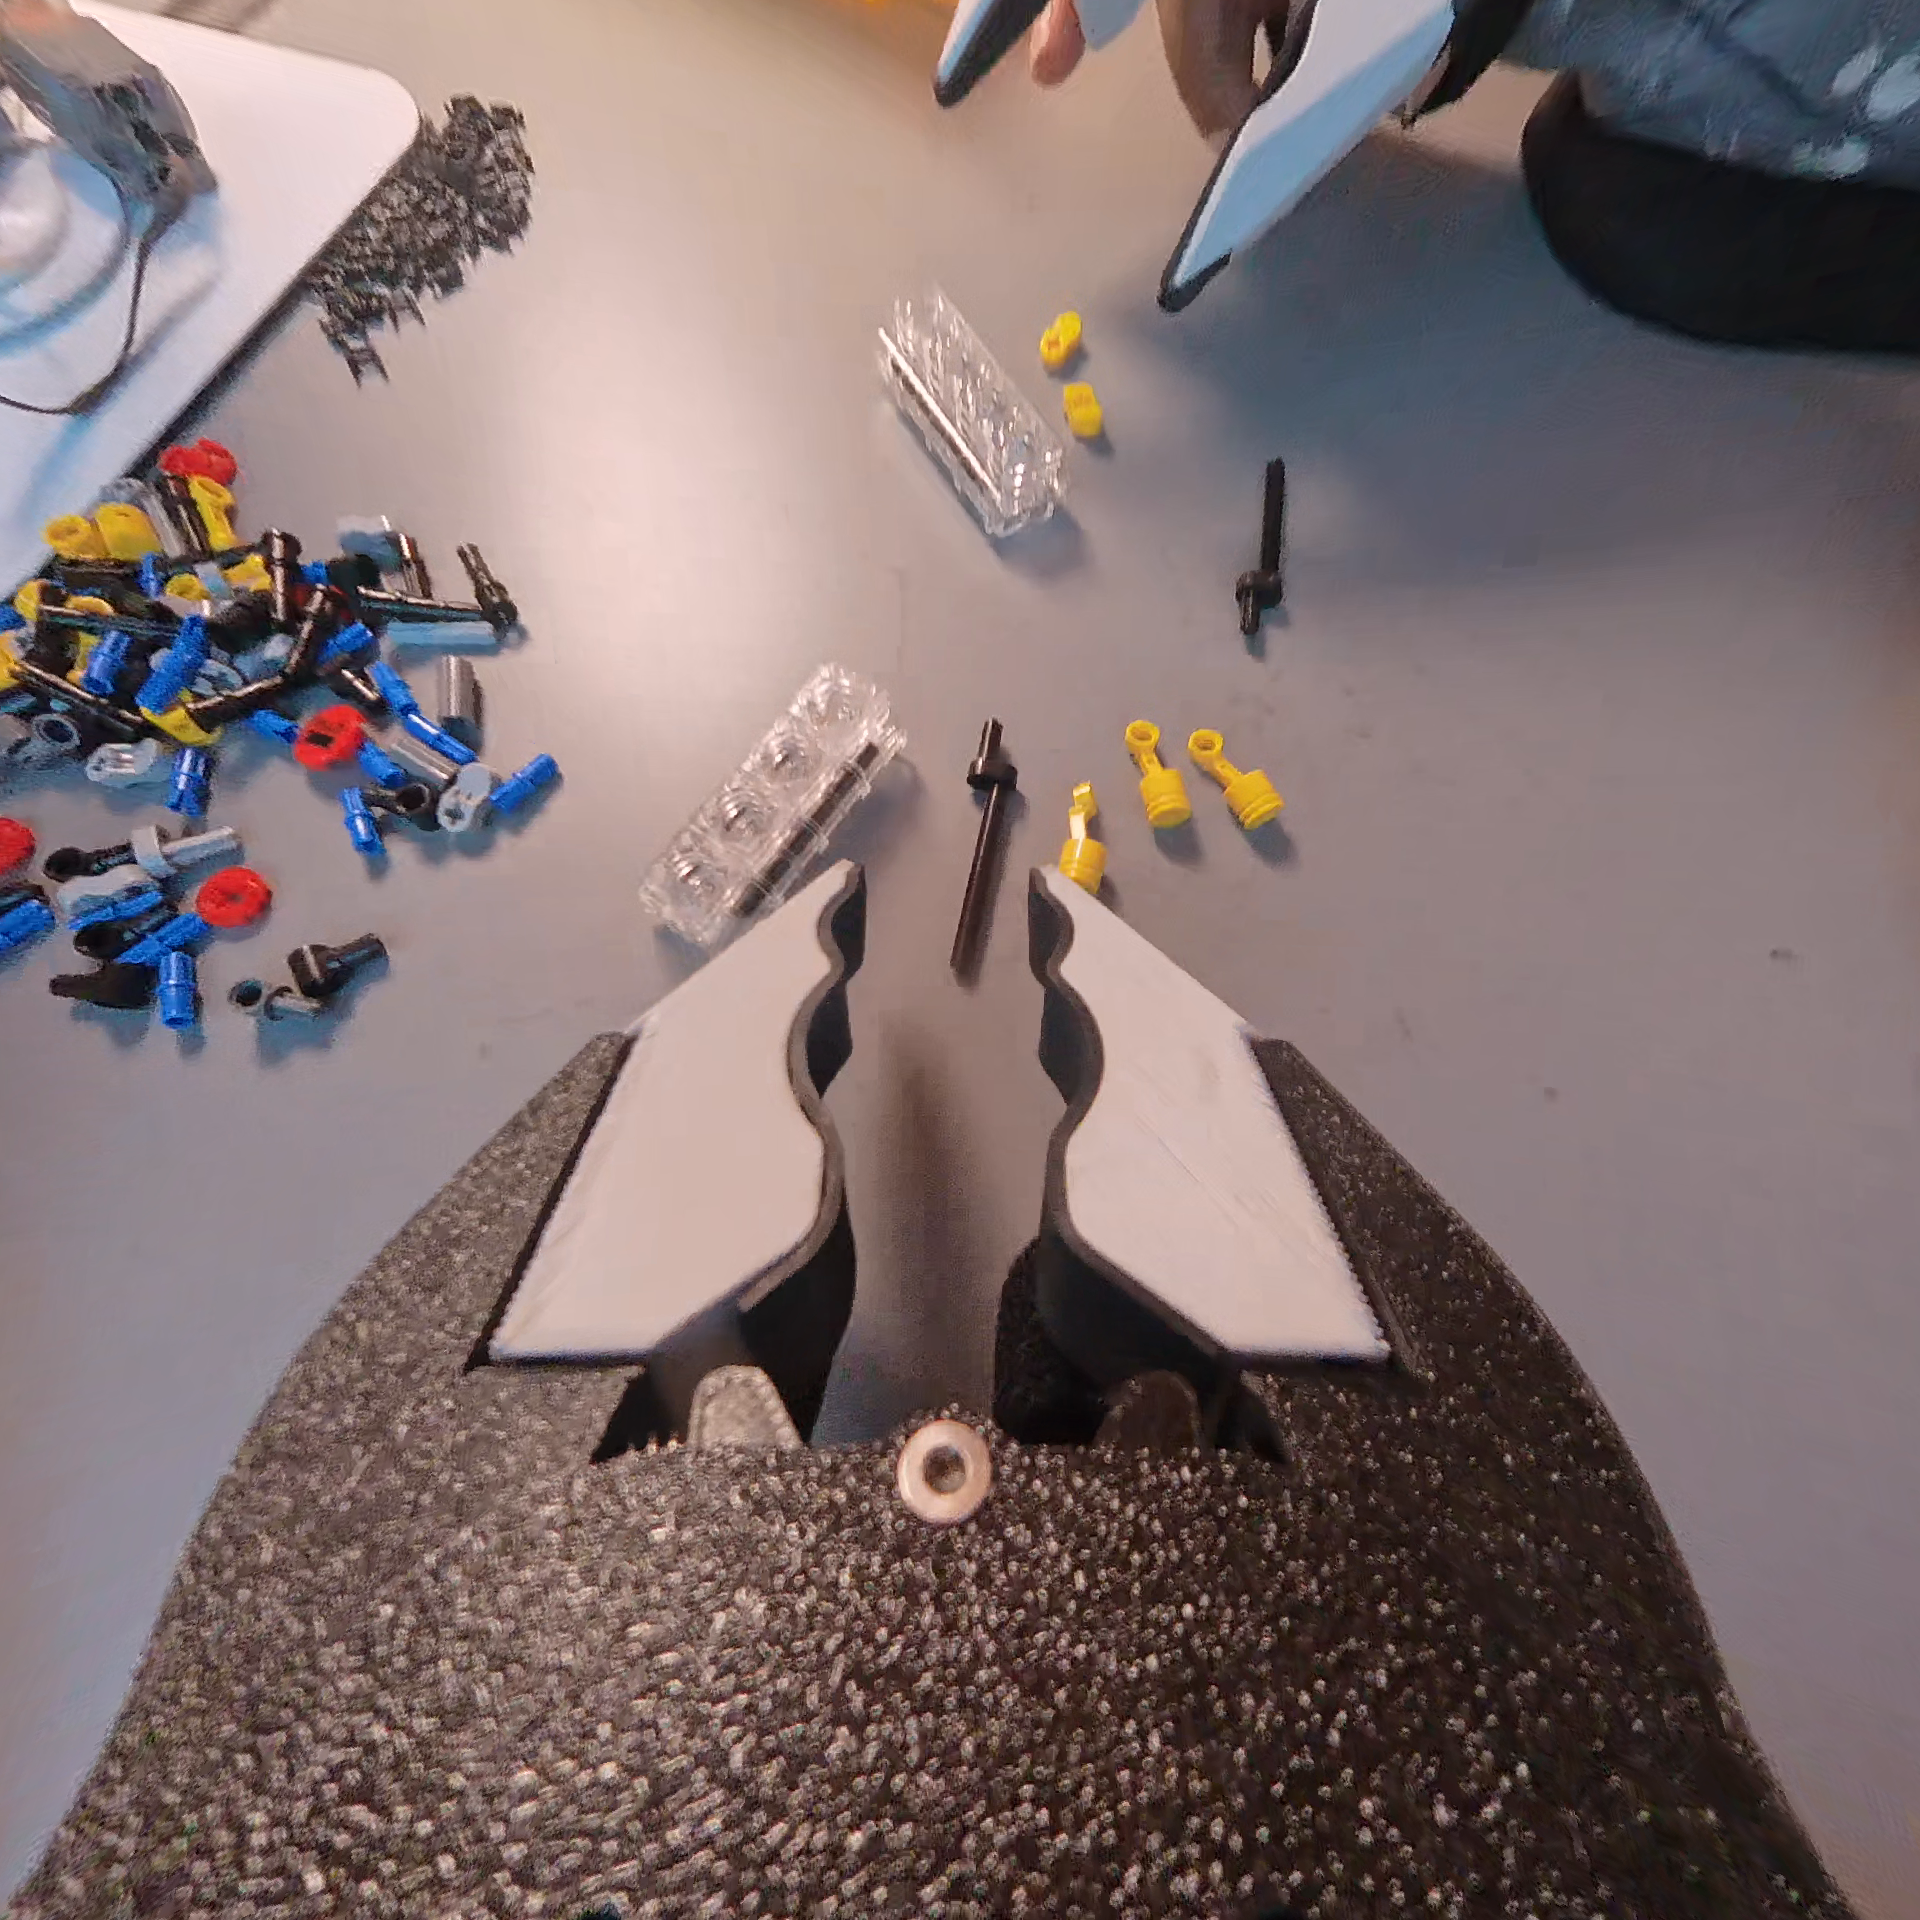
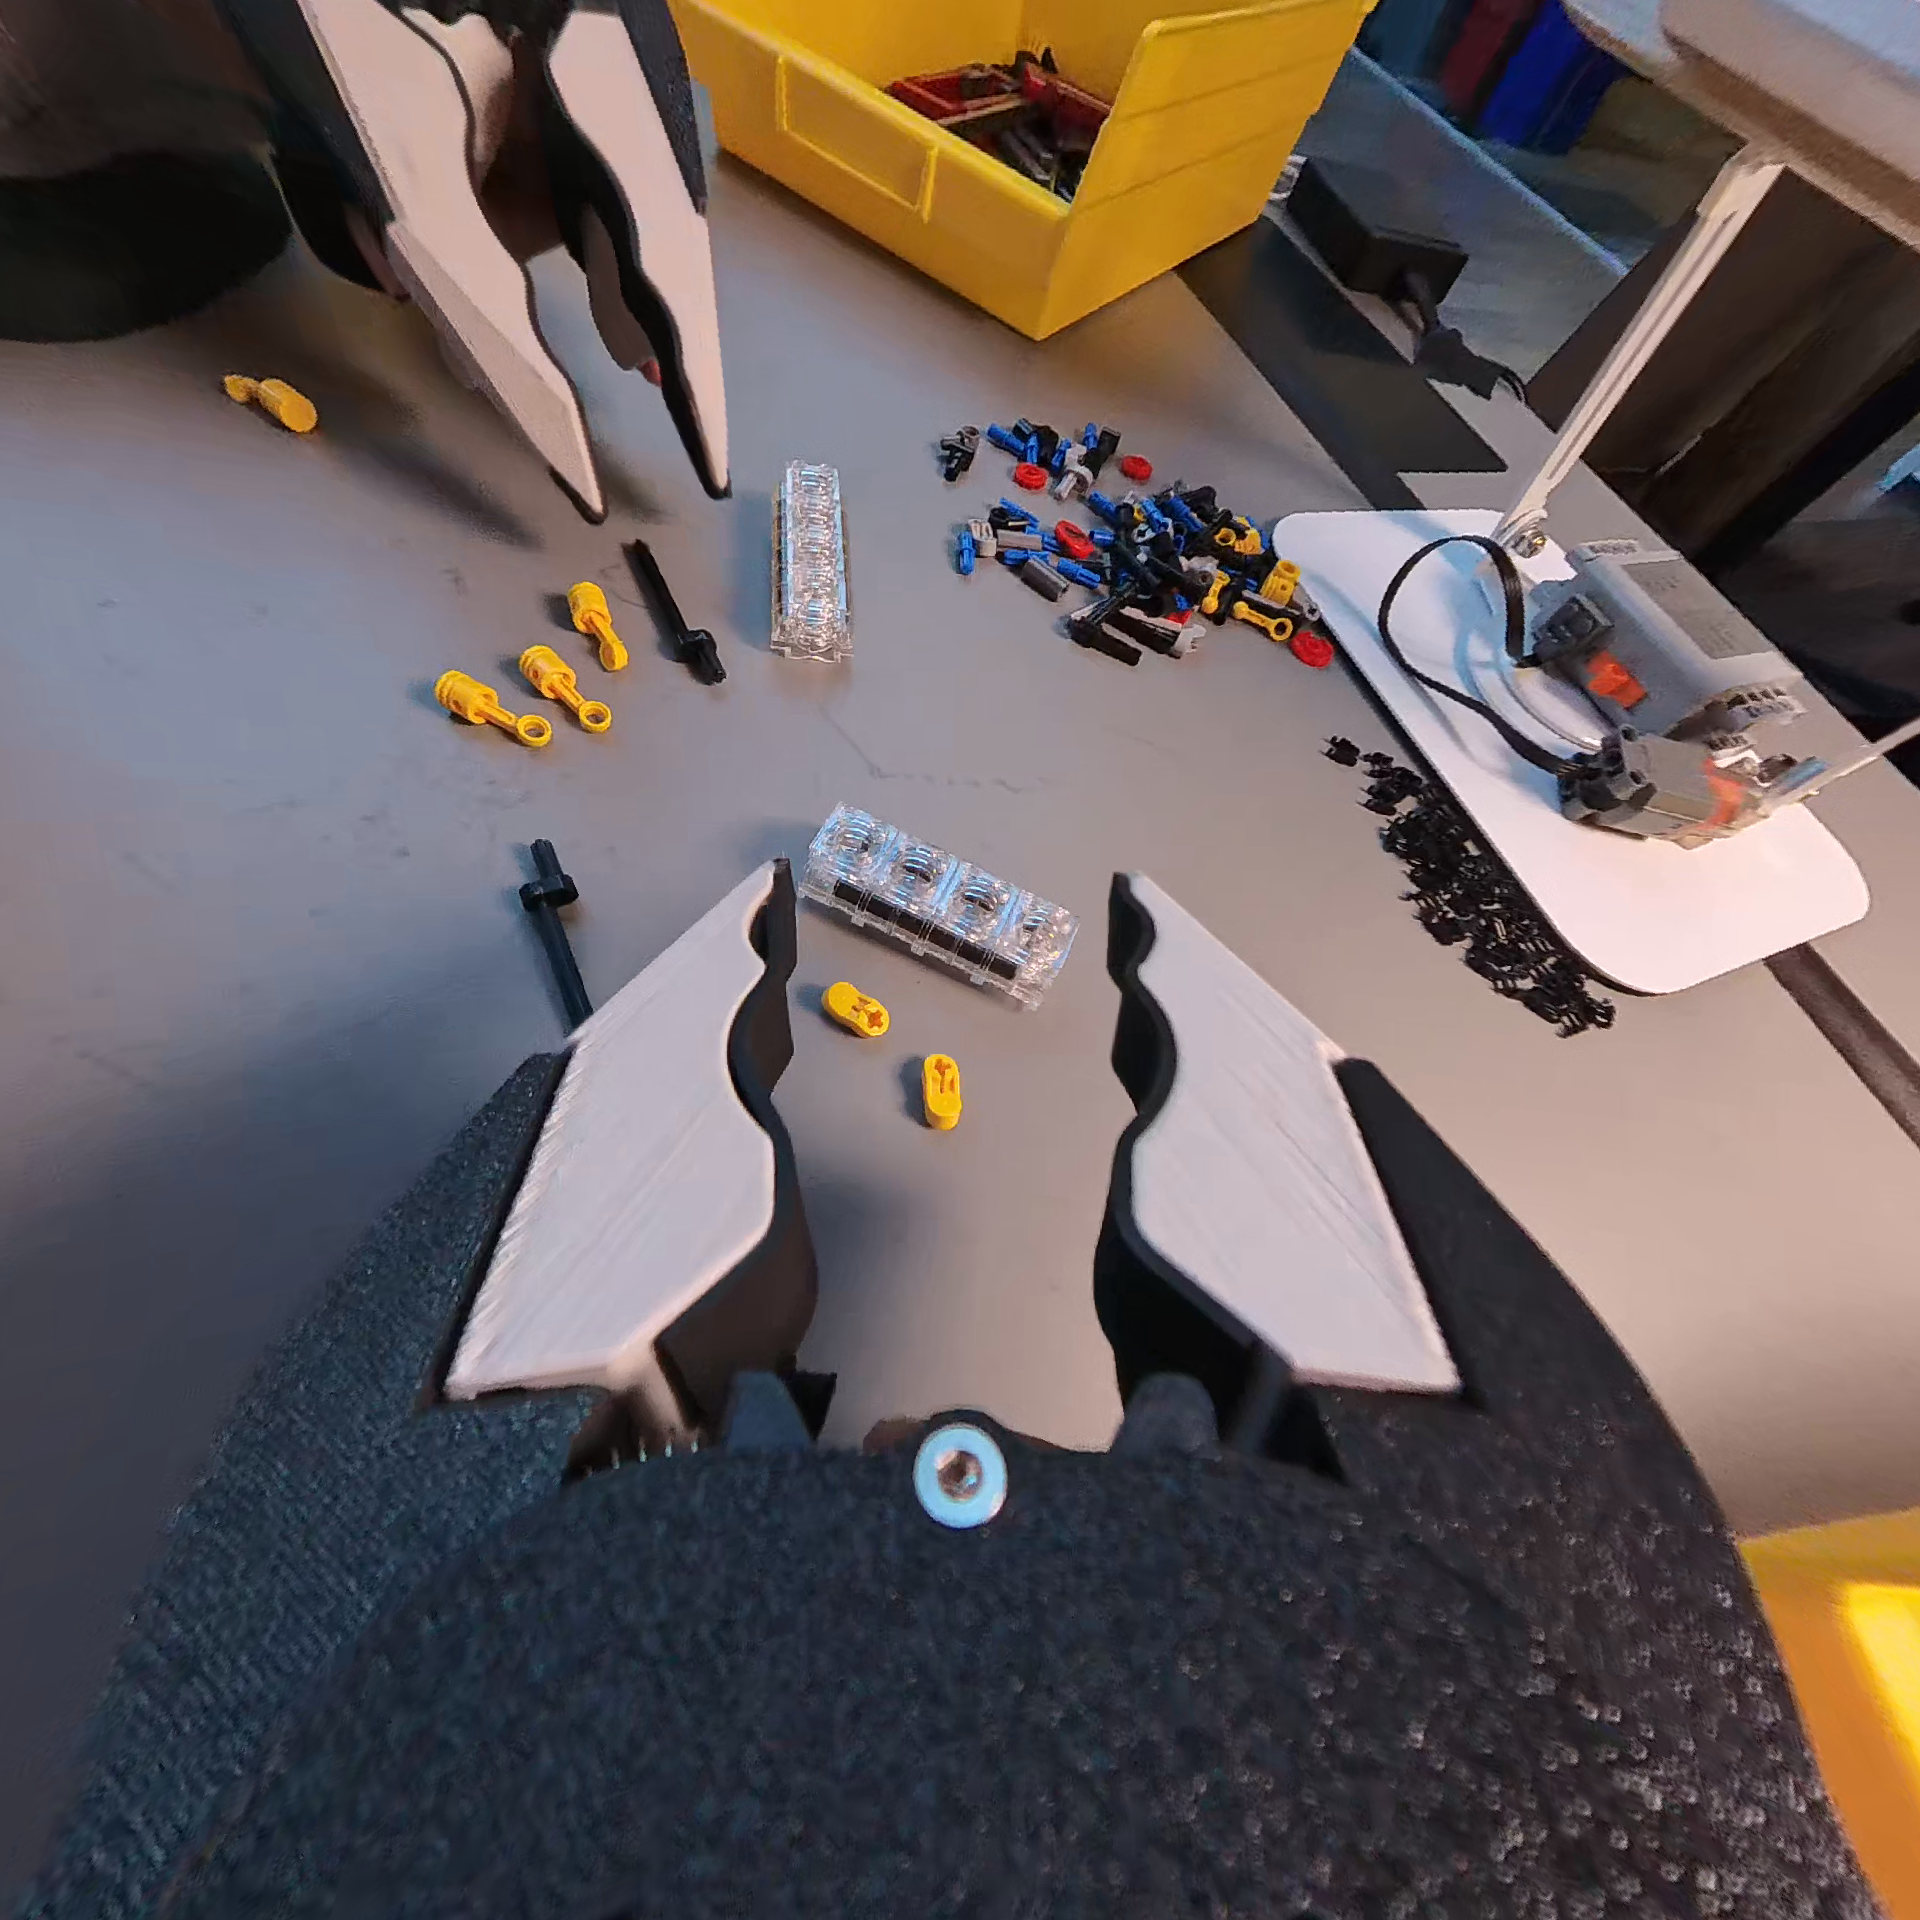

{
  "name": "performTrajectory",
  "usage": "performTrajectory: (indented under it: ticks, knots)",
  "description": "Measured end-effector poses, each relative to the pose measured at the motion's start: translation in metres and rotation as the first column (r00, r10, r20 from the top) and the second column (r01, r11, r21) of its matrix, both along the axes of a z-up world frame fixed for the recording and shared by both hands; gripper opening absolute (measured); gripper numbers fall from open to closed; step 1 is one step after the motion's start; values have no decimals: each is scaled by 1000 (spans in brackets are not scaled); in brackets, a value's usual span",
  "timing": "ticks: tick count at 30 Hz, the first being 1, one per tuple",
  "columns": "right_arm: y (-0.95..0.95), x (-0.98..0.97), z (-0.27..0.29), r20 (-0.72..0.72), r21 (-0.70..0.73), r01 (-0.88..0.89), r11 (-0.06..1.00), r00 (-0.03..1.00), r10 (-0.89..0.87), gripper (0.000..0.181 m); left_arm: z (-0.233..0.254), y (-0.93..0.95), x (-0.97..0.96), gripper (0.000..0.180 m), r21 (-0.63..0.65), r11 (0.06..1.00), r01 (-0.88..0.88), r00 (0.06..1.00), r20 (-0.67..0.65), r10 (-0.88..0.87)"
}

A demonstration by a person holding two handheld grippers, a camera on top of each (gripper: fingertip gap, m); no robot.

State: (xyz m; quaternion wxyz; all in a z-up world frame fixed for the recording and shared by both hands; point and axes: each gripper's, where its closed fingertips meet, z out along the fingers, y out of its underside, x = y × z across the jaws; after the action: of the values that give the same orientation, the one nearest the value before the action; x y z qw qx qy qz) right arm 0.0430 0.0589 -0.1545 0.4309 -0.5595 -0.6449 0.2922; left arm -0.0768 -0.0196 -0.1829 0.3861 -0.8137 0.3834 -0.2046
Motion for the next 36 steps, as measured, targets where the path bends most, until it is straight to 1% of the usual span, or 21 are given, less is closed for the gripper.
performTrajectory:
  ticks: [1,3,5,6,8,10,11,15,17,20,22,23,25,28,29,33,36]
  knots:
    - [-1,0,-1,4,4,-4,1000,1000,4,58,-5,-2,1,27,-13,1000,10,1000,-27,-10]
    - [-1,0,0,2,8,-5,1000,1000,5,57,-14,-5,5,17,-38,999,30,997,-63,-33]
    - [-2,1,1,-5,9,-3,1000,1000,3,56,-20,-5,6,11,-40,999,32,995,-88,-35]
    - [-2,1,2,-13,12,-2,1000,1000,2,55,-20,-5,6,2,-39,999,31,995,-98,-35]
    - [-3,2,4,-25,18,-3,1000,1000,3,54,-20,-4,5,2,-30,999,24,994,-109,-28]
    - [-6,1,7,-39,15,-11,1000,999,11,54,-18,1,4,1,7,1000,4,991,-131,-3]
    - [-9,0,8,-48,14,-17,1000,999,17,54,-15,1,8,1,17,1000,14,994,-106,-12]
    - [-26,-9,18,-103,2,-67,998,992,67,57,19,-3,36,2,107,992,69,993,89,-79]
    - [-41,-14,27,-156,21,-122,992,980,123,51,34,-8,51,2,139,985,100,977,174,-124]
    - [-65,-21,32,-170,41,-211,977,962,215,50,46,-22,71,2,125,977,170,939,280,-199]
    - [-79,-24,31,-152,48,-260,964,952,264,51,48,-28,78,2,111,972,206,921,315,-230]
    - [-84,-25,31,-154,45,-273,961,948,277,50,49,-29,80,2,129,969,211,918,314,-242]
    - [-91,-27,32,-160,21,-293,956,943,293,48,52,-28,82,2,203,956,210,928,268,-260]
    - [-96,-28,37,-195,-27,-310,950,934,299,36,51,-27,85,2,273,940,207,948,181,-261]
    - [-97,-28,39,-207,-37,-313,949,931,299,34,51,-28,87,2,282,936,211,948,173,-266]
    - [-98,-28,40,-215,-62,-325,944,927,306,9,52,-27,89,2,296,934,201,950,175,-260]
    - [-95,-28,45,-245,-83,-313,946,927,285,8,56,-21,84,2,317,935,162,956,186,-229]
